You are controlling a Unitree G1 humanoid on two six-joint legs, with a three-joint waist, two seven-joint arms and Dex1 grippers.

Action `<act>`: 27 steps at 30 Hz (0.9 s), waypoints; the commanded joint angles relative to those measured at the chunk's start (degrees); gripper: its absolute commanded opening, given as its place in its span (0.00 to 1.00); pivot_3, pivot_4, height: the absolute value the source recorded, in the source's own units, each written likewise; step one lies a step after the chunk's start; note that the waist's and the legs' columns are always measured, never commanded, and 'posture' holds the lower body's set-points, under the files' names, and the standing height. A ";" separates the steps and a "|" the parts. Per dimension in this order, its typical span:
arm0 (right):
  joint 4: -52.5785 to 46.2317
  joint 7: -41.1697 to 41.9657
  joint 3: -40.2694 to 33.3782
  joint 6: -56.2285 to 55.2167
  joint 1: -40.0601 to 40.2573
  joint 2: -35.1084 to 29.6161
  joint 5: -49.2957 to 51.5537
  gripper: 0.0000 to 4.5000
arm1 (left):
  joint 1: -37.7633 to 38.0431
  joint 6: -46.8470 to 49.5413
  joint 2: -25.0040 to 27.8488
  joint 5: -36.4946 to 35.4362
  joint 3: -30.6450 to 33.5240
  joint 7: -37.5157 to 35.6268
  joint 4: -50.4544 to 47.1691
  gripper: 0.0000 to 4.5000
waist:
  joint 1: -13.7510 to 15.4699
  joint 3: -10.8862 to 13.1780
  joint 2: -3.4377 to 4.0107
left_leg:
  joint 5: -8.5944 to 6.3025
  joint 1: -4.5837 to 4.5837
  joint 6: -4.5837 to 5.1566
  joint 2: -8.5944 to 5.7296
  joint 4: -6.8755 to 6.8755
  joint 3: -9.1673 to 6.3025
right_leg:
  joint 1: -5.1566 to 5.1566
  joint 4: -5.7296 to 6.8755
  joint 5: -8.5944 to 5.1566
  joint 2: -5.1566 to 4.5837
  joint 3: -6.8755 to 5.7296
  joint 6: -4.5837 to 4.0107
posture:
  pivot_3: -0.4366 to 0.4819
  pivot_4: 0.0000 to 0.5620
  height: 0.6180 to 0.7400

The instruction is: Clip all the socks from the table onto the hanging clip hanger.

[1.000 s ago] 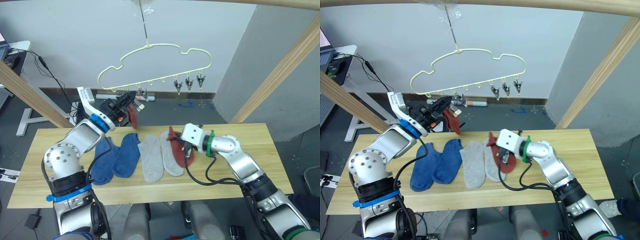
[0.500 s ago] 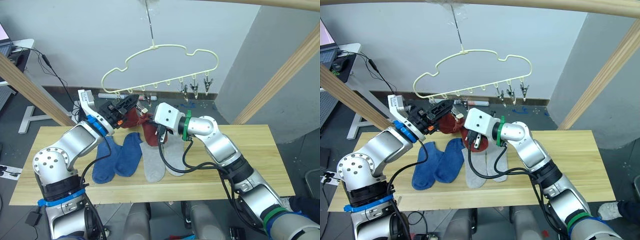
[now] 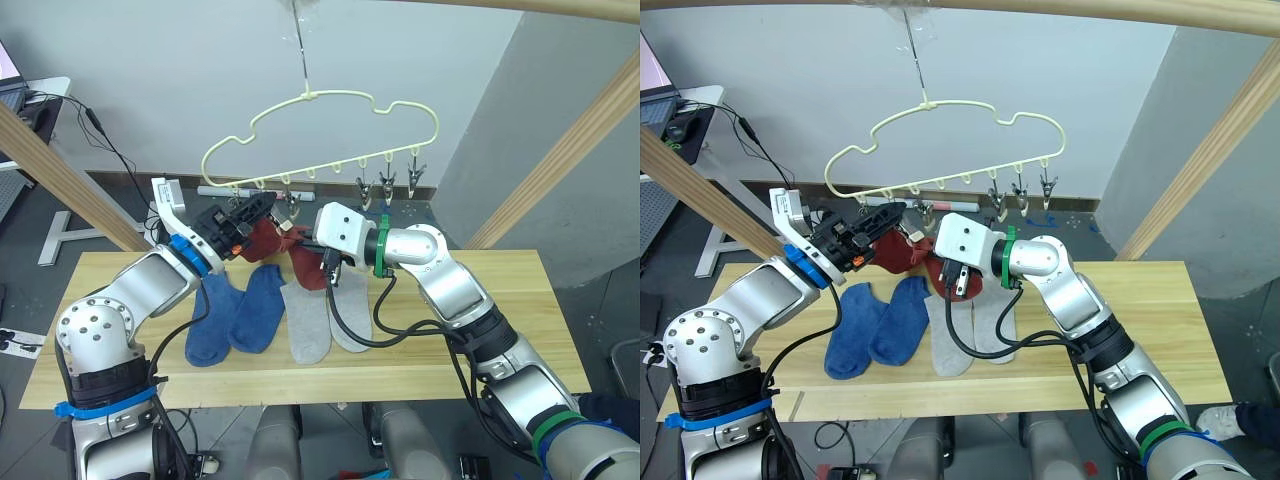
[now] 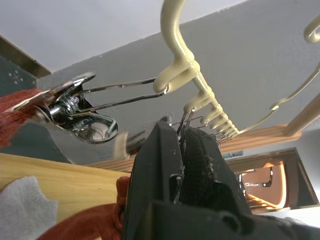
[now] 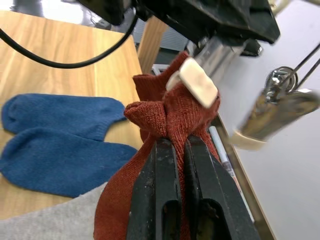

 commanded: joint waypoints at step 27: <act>-14.28 -6.10 -9.08 18.08 16.03 -0.87 10.06 1.00 | 15.49 -9.22 14.47 31.69 -10.03 -16.60 -16.15 0.73 | 1.28 0.03 0.04 | -0.05 -0.10 0.08 -0.03 -0.41 0.04 | -0.13 -0.41 -0.01 -0.10 -0.02 -0.02 | 0.44 0.51 1.00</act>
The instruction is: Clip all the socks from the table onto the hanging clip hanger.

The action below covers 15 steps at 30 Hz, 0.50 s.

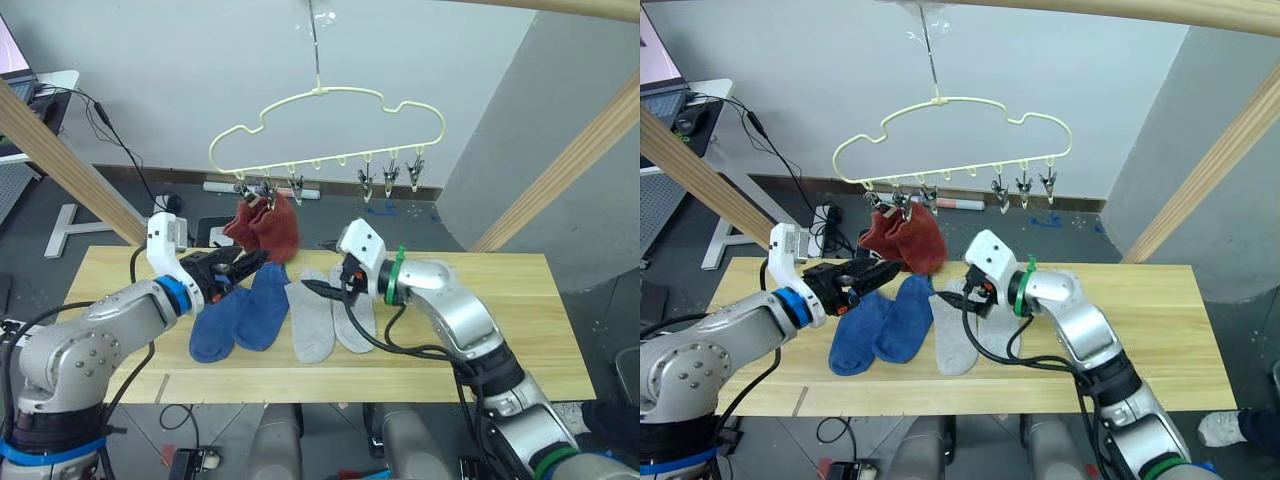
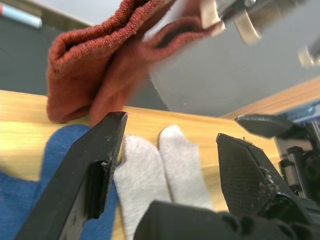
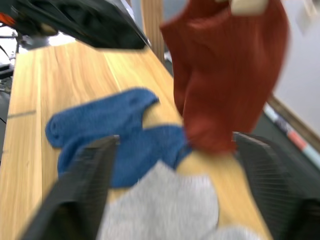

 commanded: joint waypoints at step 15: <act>-16.49 -1.75 -15.42 6.57 1.78 -6.13 14.30 1.00 | -7.03 -22.30 -17.43 32.23 -15.69 0.17 -1.72 0.47 | 0.29 -0.01 -0.01 | -0.01 -0.04 0.04 -0.03 0.02 0.05 | 0.00 -0.05 0.00 0.06 0.05 0.02 | 0.35 0.49 1.00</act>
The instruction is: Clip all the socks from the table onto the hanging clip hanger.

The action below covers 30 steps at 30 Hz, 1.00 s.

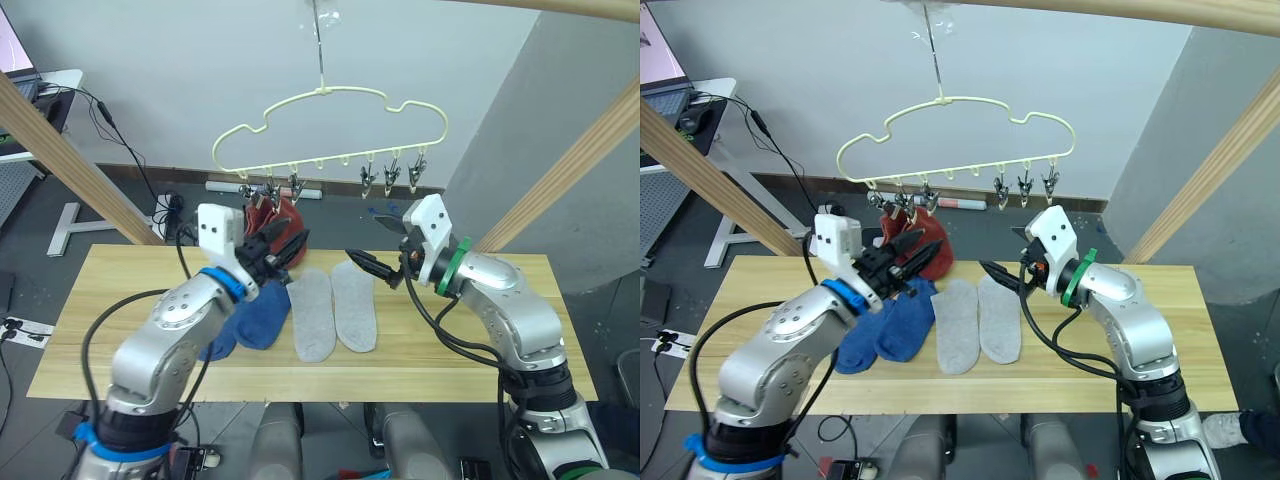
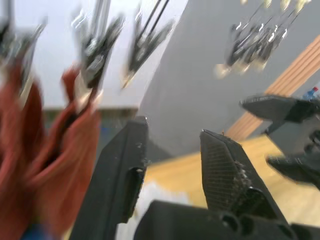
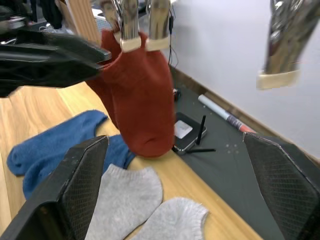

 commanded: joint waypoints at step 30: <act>-5.86 -3.96 -5.16 4.22 -6.61 -2.56 15.93 1.00 | -10.46 -11.58 -11.58 20.68 -0.87 3.66 9.81 0.47 | -2.17 -0.01 -0.01 | 0.01 -0.03 0.02 -0.01 0.13 -0.03 | 0.03 0.11 0.02 0.04 -0.03 0.01 | 0.31 0.48 1.00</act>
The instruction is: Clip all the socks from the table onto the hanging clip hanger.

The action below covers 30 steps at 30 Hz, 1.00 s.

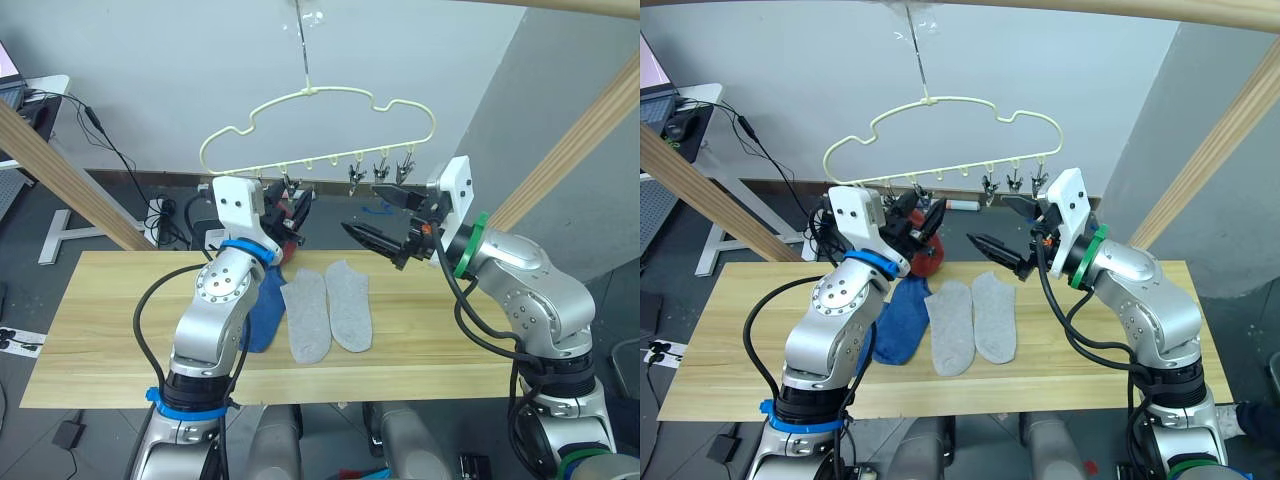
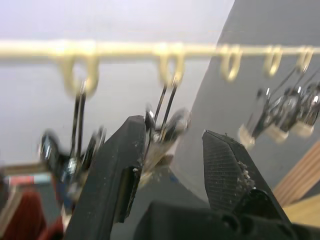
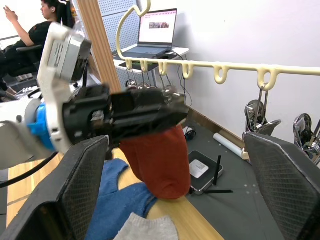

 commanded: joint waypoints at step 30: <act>-1.61 -1.94 -1.03 -0.85 -1.61 -1.00 2.24 1.00 | 0.37 -7.51 1.89 9.63 -1.17 -2.37 2.12 0.47 | -0.40 0.00 0.00 | 0.00 0.00 0.00 0.01 0.05 -0.01 | 0.00 0.07 0.00 0.00 -0.01 0.00 | 0.31 0.48 1.00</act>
